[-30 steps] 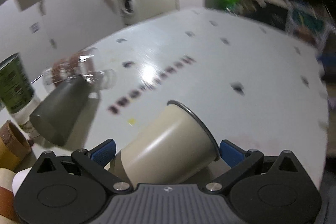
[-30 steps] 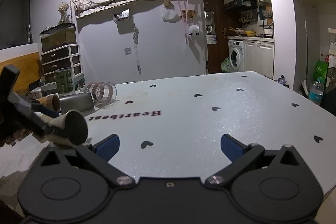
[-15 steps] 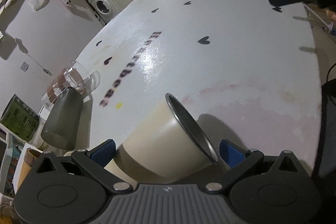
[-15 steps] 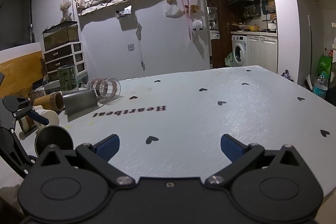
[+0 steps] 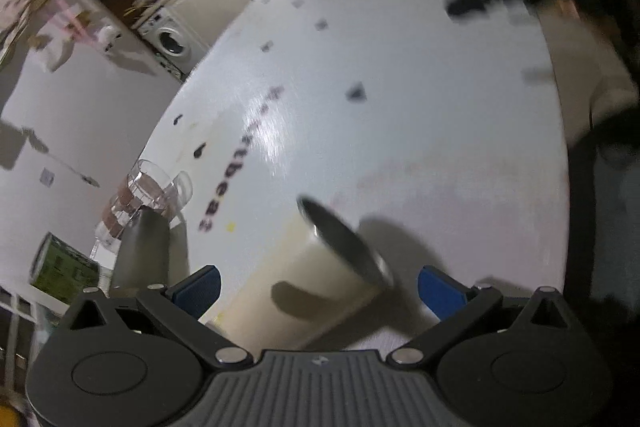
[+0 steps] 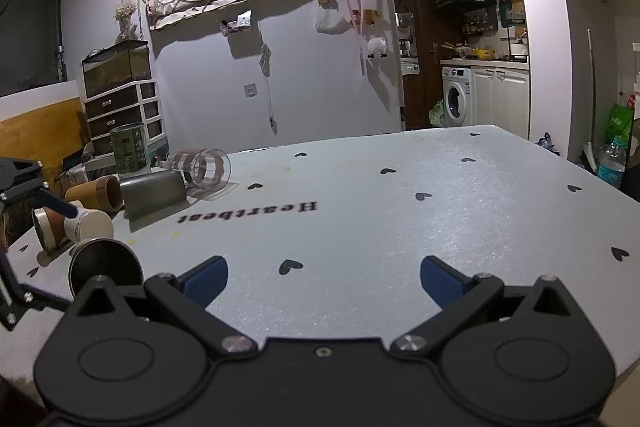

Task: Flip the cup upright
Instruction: 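Move the left tool to the beige cup lying on its side and grasp it, then lift the beige cup with the left tool and rotate it rim up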

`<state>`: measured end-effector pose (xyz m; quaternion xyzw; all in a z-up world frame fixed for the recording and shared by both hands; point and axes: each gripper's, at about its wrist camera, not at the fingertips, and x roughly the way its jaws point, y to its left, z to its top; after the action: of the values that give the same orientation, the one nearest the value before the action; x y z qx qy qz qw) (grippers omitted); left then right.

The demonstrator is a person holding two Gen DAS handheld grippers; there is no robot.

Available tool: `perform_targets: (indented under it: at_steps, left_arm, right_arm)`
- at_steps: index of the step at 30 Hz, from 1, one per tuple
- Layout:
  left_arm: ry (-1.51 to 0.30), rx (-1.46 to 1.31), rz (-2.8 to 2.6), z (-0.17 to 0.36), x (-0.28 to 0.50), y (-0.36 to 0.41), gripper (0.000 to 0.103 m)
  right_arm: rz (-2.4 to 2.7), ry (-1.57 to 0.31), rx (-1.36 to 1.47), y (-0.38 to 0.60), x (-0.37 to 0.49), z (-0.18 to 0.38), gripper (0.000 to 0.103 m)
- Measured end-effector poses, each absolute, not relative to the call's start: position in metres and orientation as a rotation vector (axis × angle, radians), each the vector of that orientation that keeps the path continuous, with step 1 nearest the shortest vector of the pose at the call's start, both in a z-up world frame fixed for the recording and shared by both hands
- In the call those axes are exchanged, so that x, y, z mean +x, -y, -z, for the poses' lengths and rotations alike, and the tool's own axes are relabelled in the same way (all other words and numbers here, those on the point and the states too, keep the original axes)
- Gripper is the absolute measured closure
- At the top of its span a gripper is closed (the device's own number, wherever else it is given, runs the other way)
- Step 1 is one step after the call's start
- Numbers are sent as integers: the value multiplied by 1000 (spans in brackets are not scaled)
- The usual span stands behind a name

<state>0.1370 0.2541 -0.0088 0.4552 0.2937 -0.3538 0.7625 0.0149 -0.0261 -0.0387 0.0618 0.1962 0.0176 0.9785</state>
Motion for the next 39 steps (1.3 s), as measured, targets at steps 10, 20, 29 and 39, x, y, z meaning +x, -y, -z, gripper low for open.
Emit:
perform_targets:
  at_steps: [10, 20, 29, 39]
  left_arm:
    - [-668, 1327, 756, 40, 165, -258, 10]
    - [-766, 1186, 787, 41, 192, -257, 27]
    - [-930, 821, 559, 33, 185, -232, 27]
    - [-1207, 214, 407, 36, 180, -211, 27]
  right_arm:
    - [-44, -401, 116, 25, 17, 41, 0]
    - [-23, -416, 138, 36, 21, 46, 0]
    - [-43, -417, 151, 37, 22, 47, 0]
    - [-51, -417, 181, 39, 20, 47, 0]
